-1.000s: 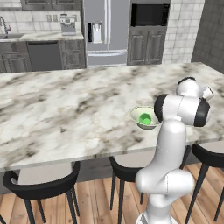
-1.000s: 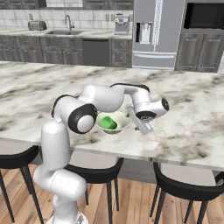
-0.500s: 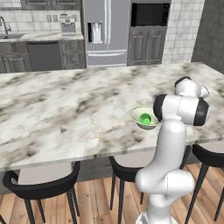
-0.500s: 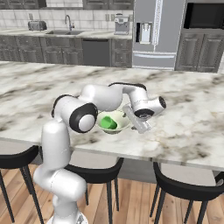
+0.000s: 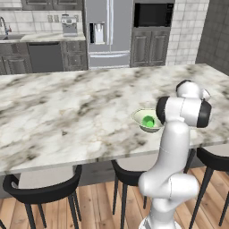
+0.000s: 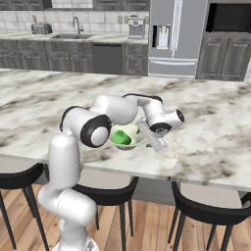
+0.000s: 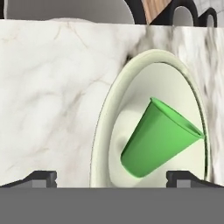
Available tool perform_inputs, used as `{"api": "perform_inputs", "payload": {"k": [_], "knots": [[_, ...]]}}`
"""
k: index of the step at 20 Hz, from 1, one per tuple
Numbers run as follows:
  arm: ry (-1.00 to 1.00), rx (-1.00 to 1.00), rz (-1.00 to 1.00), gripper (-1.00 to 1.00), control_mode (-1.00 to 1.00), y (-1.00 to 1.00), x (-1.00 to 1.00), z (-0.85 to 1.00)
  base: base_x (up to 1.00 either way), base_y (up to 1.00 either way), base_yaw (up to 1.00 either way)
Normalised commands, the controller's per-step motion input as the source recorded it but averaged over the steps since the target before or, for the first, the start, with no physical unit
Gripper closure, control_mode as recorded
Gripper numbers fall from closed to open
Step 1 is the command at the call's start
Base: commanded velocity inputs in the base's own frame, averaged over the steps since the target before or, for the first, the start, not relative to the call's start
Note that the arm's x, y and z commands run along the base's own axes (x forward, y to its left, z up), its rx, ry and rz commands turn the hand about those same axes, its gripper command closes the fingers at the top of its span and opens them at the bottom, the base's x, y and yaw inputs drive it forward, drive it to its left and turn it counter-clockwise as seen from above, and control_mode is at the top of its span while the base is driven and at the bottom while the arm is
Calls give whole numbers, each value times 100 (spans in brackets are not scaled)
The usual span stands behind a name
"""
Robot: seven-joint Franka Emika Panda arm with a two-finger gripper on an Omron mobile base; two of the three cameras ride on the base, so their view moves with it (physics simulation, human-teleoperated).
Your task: Place the cup inside the bowl on the dining table and move the bowl to any counter.
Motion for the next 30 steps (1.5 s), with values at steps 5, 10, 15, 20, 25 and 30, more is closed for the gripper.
{"api": "perform_inputs", "payload": {"k": [5,10,15,20,25,30], "knots": [[0,0,6,-100,-100,0,0,-16,0,0,0],[0,0,6,-100,-100,0,0,-29,0,0,0],[0,0,6,-100,-100,0,0,-21,0,0,0],[0,0,1,-100,-100,0,0,0,0,0,0],[0,0,0,100,-100,0,0,0,0,0,0],[0,0,0,100,-100,0,0,0,0,0,0]]}}
